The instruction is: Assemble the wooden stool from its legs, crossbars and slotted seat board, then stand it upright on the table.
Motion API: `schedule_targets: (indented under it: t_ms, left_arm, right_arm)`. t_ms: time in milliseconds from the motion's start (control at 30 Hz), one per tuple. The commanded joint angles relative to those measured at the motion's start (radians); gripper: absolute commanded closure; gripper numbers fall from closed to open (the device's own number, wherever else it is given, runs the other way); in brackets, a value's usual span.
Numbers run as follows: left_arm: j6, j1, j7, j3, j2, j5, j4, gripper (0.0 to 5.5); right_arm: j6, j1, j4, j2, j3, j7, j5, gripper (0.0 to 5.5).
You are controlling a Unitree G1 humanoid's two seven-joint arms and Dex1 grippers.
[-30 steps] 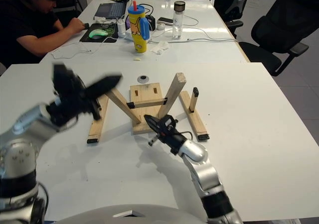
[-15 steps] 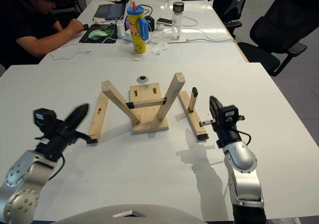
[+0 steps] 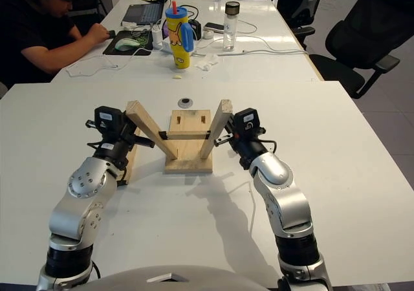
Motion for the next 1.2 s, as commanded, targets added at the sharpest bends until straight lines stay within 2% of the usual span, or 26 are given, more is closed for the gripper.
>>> schedule_targets:
  t_ms: [33,167,300,400,533,633,733,800,867,933,1033,1200]
  left_arm:
    - [-0.073,0.014,-0.014,0.226,0.060,-0.015,0.089,5.47]
    - [-0.060,0.056,-0.225,0.316,0.182,-0.103,0.219,5.47]
    - [-0.025,0.178,-0.829,0.144,0.563,-0.171,0.240,5.47]
    - [0.075,0.218,-1.031,0.130,0.714,-0.246,0.191,5.47]
    - [0.129,0.208,-1.090,0.066,0.761,-0.241,0.151,5.47]
    - [0.145,0.223,-1.095,0.030,0.767,-0.221,0.165,5.47]
    - [0.162,0.209,-1.090,0.004,0.757,-0.220,0.162,5.47]
    - [0.168,0.205,-1.086,-0.011,0.744,-0.223,0.153,5.47]
    - [0.166,0.217,-1.089,-0.015,0.736,-0.233,0.144,5.47]
    - [0.158,0.237,-1.089,-0.016,0.734,-0.237,0.124,5.47]
    - [0.172,0.263,-1.067,-0.051,0.715,-0.235,0.077,5.47]
    - [0.198,0.245,-0.978,-0.101,0.623,-0.235,0.037,5.47]
  right_arm:
    - [0.001,0.007,0.045,-0.039,-0.041,0.008,-0.031,5.50]
    - [-0.028,-0.032,0.088,-0.041,-0.043,0.029,-0.043,5.50]
    - [-0.089,-0.114,0.137,-0.037,-0.021,0.095,-0.034,5.50]
    - [-0.150,-0.152,0.173,-0.054,0.013,0.195,-0.020,5.50]
    - [-0.192,-0.163,0.114,-0.098,0.132,0.426,0.031,5.50]
    - [-0.162,-0.165,0.057,-0.104,0.219,0.527,0.063,5.50]
    - [-0.118,-0.177,0.007,-0.067,0.292,0.531,0.072,5.50]
    - [-0.090,-0.184,0.016,-0.028,0.295,0.479,0.060,5.50]
    - [-0.091,-0.174,0.052,-0.050,0.283,0.441,0.000,5.50]
    - [-0.081,-0.164,0.113,-0.082,0.250,0.393,-0.056,5.50]
    - [-0.128,-0.190,0.275,-0.141,0.269,0.363,-0.179,5.50]
    - [-0.243,-0.256,0.527,-0.097,0.300,0.366,-0.257,5.50]
